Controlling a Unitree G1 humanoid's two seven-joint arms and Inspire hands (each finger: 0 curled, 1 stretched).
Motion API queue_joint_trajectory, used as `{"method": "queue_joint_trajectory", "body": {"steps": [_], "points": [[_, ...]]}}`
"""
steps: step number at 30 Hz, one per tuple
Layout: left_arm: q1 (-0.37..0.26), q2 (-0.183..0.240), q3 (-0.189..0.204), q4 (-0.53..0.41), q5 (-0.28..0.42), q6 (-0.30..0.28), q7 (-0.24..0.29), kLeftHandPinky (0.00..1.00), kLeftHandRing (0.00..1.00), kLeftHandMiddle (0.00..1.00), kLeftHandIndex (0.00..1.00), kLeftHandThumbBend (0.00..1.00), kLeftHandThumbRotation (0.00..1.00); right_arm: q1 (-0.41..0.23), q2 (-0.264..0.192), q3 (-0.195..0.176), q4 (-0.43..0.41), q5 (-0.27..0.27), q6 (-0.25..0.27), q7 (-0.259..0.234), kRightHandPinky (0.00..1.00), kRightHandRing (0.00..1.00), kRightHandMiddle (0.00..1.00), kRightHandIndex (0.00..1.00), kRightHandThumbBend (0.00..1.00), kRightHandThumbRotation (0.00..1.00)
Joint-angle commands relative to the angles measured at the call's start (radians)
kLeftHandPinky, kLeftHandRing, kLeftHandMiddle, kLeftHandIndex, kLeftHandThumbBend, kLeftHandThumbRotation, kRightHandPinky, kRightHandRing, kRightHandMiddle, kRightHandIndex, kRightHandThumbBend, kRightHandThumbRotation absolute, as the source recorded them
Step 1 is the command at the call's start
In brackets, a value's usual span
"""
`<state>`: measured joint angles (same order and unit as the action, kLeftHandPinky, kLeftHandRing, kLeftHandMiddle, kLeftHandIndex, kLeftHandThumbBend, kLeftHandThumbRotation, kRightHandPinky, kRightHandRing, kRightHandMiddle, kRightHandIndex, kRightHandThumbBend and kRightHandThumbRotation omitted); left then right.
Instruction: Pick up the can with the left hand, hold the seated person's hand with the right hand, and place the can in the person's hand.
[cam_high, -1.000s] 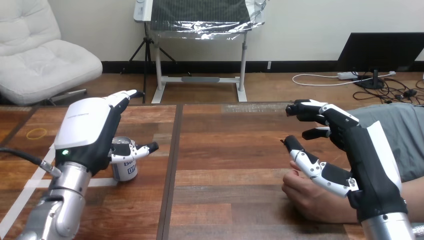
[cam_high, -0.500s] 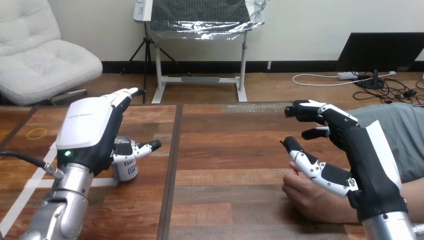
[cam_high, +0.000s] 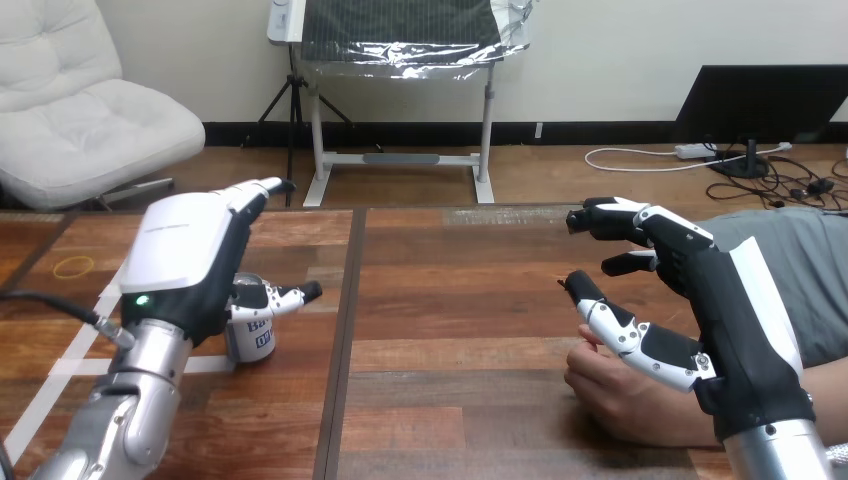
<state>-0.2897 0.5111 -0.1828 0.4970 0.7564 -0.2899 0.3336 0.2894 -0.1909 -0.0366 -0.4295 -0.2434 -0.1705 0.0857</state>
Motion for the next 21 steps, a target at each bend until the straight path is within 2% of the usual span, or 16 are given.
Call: {"method": "queue_joint_trajectory", "body": {"steps": [1, 6, 21], "points": [[-0.1, 0.016, -0.015, 0.041, -0.014, -0.019, -0.011, 0.77, 0.81, 0.83, 0.82, 0.79, 0.31, -0.068, -0.011, 0.001, -0.044, 0.003, -0.008, 0.004, 0.65, 0.78, 0.81, 0.67, 0.43, 0.0], [-0.119, 0.01, -0.02, 0.067, -0.016, -0.018, -0.017, 0.76, 0.81, 0.83, 0.81, 0.79, 0.31, -0.069, -0.015, 0.001, -0.044, 0.006, -0.004, 0.007, 0.65, 0.78, 0.81, 0.67, 0.44, 0.0], [-0.182, -0.007, -0.048, 0.158, -0.003, -0.008, 0.009, 0.74, 0.8, 0.82, 0.81, 0.81, 0.31, -0.07, -0.027, -0.003, -0.053, 0.004, 0.015, 0.027, 0.65, 0.78, 0.81, 0.67, 0.44, 0.0]]}}
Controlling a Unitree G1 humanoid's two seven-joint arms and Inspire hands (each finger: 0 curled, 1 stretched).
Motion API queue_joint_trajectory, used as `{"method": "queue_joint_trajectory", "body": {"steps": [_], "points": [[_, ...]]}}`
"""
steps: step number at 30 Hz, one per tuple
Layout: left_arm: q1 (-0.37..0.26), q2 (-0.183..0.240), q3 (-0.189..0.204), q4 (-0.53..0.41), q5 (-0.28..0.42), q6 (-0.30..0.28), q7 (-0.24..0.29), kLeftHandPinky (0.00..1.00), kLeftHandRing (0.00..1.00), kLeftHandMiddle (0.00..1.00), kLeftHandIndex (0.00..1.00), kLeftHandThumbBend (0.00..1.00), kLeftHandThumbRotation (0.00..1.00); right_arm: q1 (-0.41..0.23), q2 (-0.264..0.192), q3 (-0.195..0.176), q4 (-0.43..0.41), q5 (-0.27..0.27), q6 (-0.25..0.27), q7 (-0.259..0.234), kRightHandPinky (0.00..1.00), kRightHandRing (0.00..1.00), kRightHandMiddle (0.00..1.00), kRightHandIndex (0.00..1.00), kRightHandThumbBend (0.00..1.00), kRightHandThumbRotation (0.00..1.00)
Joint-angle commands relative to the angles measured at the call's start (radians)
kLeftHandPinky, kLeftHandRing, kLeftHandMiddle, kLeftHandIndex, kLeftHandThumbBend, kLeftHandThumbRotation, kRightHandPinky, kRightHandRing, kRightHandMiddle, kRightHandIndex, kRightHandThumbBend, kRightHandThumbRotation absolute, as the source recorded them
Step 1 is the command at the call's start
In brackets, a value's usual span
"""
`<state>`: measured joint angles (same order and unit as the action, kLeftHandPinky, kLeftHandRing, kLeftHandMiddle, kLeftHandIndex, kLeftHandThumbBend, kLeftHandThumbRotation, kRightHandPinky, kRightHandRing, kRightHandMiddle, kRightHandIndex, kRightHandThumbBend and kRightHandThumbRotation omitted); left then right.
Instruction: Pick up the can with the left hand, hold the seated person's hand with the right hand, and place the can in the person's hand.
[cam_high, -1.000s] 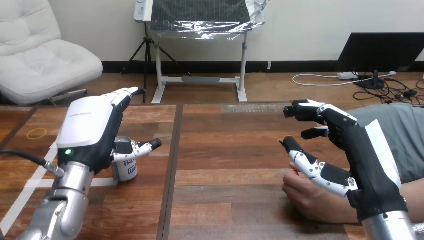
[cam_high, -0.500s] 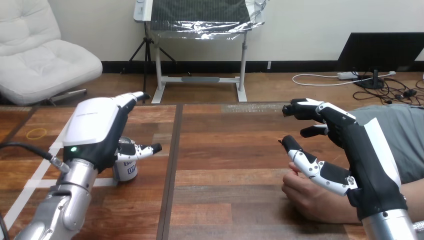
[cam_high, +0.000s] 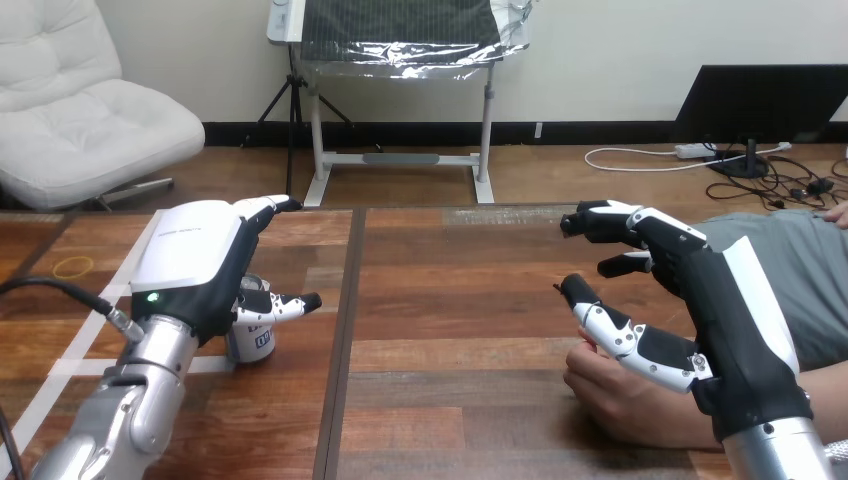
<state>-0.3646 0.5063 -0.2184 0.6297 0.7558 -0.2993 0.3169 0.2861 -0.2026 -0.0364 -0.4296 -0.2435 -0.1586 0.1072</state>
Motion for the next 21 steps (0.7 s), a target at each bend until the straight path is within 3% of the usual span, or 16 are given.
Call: {"method": "queue_joint_trajectory", "body": {"steps": [1, 21], "points": [[-0.113, -0.004, -0.014, 0.036, 0.0, 0.002, 0.029, 0.74, 0.8, 0.82, 0.81, 0.81, 0.31, -0.067, -0.016, -0.003, -0.054, 0.004, 0.005, 0.007, 0.65, 0.78, 0.81, 0.67, 0.45, 0.0], [-0.186, -0.021, -0.056, 0.161, 0.012, 0.015, 0.099, 0.74, 0.79, 0.82, 0.81, 0.8, 0.35, -0.066, -0.023, -0.012, -0.067, 0.008, 0.026, 0.03, 0.66, 0.78, 0.81, 0.66, 0.46, 0.0]]}}
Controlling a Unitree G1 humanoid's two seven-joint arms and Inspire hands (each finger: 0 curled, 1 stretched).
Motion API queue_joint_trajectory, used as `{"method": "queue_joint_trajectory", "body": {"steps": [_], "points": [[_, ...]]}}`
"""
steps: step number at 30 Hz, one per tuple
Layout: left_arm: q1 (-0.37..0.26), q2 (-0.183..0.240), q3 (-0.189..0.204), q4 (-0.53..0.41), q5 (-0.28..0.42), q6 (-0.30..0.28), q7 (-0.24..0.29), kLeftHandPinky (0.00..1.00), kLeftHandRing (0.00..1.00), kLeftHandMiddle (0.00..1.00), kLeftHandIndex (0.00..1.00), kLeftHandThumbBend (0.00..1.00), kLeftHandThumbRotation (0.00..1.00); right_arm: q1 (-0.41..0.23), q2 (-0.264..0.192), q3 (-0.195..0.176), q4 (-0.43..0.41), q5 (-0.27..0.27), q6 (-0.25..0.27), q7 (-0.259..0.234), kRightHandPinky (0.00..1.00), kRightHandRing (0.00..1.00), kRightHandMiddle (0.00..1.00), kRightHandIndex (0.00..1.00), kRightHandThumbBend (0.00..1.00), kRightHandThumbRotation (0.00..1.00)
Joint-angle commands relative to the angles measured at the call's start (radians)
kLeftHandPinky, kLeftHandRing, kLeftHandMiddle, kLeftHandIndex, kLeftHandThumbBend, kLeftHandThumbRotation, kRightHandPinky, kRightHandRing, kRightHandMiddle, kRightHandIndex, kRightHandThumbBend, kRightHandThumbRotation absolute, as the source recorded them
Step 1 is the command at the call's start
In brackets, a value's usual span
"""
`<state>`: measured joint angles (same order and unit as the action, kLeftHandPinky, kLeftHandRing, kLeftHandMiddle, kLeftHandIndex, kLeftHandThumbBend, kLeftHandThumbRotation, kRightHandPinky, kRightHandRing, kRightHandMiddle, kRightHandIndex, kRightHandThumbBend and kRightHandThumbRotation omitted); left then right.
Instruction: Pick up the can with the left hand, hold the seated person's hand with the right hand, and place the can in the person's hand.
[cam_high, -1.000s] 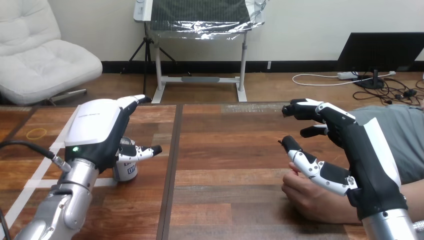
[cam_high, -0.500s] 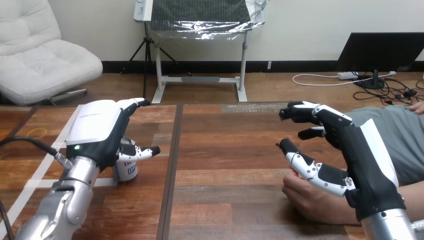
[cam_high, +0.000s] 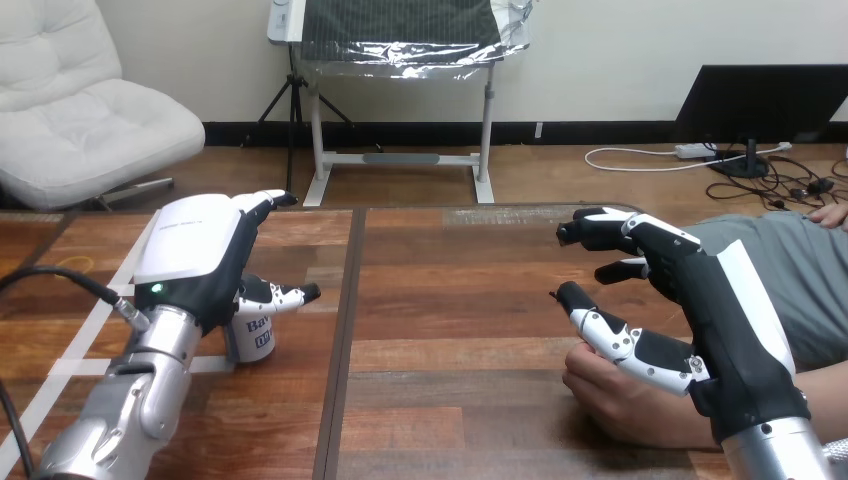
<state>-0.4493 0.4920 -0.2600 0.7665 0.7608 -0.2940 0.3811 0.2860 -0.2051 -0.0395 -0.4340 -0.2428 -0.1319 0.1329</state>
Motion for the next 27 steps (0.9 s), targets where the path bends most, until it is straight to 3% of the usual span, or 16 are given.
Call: {"method": "queue_joint_trajectory", "body": {"steps": [1, 16, 27], "points": [[-0.106, -0.008, -0.018, 0.03, 0.01, 0.015, 0.041, 0.74, 0.79, 0.82, 0.81, 0.8, 0.35, -0.066, -0.021, -0.01, -0.063, 0.008, -0.001, 0.005, 0.66, 0.78, 0.81, 0.66, 0.46, 0.0], [-0.15, -0.006, -0.067, 0.112, 0.041, 0.039, 0.123, 0.74, 0.78, 0.81, 0.8, 0.79, 0.37, -0.06, -0.03, -0.015, -0.062, 0.012, -0.009, 0.017, 0.67, 0.78, 0.81, 0.66, 0.46, 0.0], [-0.176, -0.008, -0.087, 0.165, 0.039, 0.049, 0.133, 0.75, 0.79, 0.81, 0.8, 0.8, 0.38, -0.055, -0.039, -0.016, -0.073, 0.011, 0.004, 0.025, 0.67, 0.79, 0.81, 0.66, 0.46, 0.0]]}}
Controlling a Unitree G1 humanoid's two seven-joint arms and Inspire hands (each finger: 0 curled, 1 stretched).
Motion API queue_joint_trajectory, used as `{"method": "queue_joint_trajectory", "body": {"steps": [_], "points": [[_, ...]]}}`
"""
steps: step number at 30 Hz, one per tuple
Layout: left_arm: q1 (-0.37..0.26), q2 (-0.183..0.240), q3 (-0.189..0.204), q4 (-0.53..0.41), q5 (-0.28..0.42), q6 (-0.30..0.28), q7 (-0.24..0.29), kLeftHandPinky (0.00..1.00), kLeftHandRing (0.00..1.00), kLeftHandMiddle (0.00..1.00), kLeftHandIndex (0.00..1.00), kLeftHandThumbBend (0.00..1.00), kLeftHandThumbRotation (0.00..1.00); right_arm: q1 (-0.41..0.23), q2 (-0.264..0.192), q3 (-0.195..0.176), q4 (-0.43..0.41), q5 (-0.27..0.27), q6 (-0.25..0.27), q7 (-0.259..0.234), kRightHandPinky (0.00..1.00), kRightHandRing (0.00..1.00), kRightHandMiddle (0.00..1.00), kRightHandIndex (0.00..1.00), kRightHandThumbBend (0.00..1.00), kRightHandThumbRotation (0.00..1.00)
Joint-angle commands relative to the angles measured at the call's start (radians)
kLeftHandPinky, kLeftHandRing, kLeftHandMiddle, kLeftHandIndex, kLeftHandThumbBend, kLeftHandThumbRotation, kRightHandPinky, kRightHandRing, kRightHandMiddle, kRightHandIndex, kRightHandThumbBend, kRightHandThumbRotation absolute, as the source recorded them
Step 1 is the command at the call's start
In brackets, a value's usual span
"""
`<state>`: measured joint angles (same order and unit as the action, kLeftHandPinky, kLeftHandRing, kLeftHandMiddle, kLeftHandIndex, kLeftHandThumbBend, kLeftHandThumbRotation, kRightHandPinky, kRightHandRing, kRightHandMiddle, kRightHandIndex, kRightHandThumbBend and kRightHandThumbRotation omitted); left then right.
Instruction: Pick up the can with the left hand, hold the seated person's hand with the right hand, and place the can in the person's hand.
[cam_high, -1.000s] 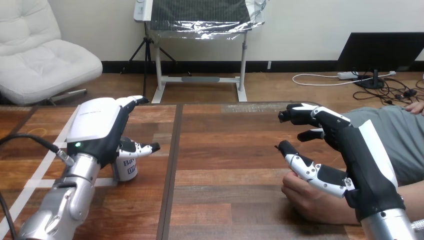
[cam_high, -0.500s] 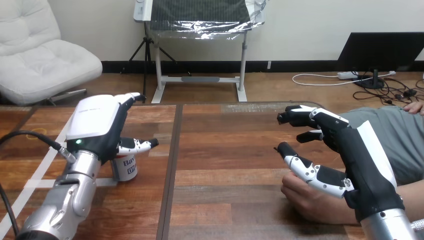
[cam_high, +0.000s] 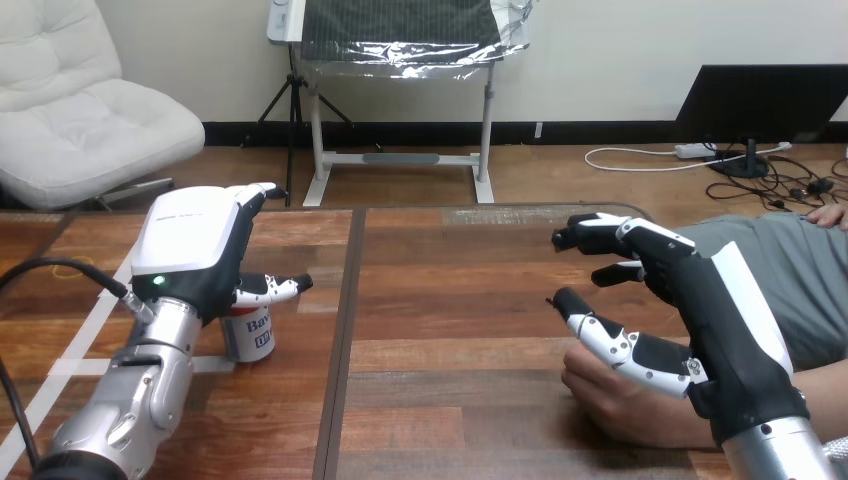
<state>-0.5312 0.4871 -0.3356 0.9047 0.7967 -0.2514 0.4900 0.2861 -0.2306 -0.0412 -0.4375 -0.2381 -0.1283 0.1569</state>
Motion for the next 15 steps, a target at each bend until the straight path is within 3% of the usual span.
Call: {"method": "queue_joint_trajectory", "body": {"steps": [1, 15], "points": [[-0.097, -0.003, -0.012, 0.034, 0.0, 0.007, 0.02, 0.75, 0.79, 0.81, 0.8, 0.8, 0.38, -0.055, -0.015, -0.014, -0.071, 0.005, 0.001, 0.001, 0.67, 0.79, 0.81, 0.66, 0.46, 0.0], [-0.117, -0.008, -0.011, 0.085, -0.025, 0.009, -0.006, 0.75, 0.79, 0.81, 0.8, 0.82, 0.36, -0.053, -0.034, -0.013, -0.081, -0.012, 0.008, 0.002, 0.68, 0.79, 0.79, 0.66, 0.47, 0.0]]}}
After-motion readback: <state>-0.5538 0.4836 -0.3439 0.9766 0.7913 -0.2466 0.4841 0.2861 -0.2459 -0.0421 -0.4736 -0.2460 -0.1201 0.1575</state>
